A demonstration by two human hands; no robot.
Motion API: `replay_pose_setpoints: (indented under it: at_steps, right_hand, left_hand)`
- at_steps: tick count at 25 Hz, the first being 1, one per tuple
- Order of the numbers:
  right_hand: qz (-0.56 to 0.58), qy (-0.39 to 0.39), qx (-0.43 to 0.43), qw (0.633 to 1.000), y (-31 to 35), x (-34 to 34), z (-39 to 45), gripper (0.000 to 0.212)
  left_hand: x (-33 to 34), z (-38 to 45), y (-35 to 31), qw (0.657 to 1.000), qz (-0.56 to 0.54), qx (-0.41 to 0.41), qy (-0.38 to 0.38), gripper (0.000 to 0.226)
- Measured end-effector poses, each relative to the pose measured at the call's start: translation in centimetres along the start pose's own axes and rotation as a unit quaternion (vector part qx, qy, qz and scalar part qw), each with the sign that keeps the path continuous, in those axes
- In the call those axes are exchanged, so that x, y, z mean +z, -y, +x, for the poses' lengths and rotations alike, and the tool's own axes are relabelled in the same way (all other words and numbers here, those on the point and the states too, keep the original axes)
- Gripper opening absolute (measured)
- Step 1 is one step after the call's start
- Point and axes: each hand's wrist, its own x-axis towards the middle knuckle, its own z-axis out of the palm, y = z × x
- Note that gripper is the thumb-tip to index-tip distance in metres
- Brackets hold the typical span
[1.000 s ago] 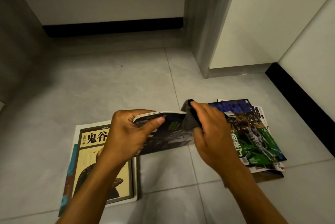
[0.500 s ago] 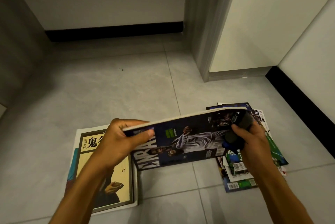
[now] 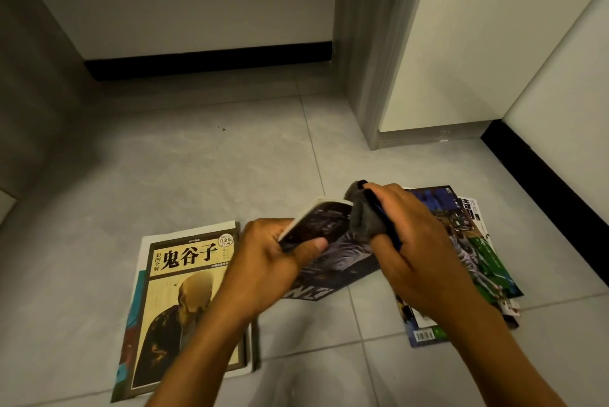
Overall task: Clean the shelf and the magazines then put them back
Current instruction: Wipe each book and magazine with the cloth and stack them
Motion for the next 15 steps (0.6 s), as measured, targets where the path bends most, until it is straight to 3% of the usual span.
replay_pose_setpoints:
  at_steps: [3, 6, 8, 11, 15]
  right_hand:
    - [-0.05, 0.023, 0.069, 0.996, -3.9, -1.1, -2.1, 0.046]
    - [-0.051, 0.114, 0.055, 0.991, -6.1, -1.7, -3.7, 0.028]
    - [-0.003, 0.126, 0.081, 0.989, -5.8, -0.8, -4.3, 0.017]
    - [0.122, -0.004, 0.214, 0.969, -5.9, 1.1, -6.2, 0.015]
    - [0.266, -0.225, 0.401, 0.847, -7.4, 1.8, -8.4, 0.002]
  left_hand:
    - [-1.8, 0.0, 0.0, 0.999, -0.032, -0.006, -0.031, 0.01]
    - [-2.1, 0.1, 0.1, 0.999, 0.034, 0.013, 0.012, 0.007]
    - [-1.1, 0.2, 0.2, 0.996, 0.075, 0.045, 0.013, 0.009]
    - [0.6, 0.4, -0.1, 0.992, 0.058, 0.087, -0.073, 0.03]
    - [1.1, 1.2, 1.2, 0.985, 0.013, 0.049, -0.162, 0.039]
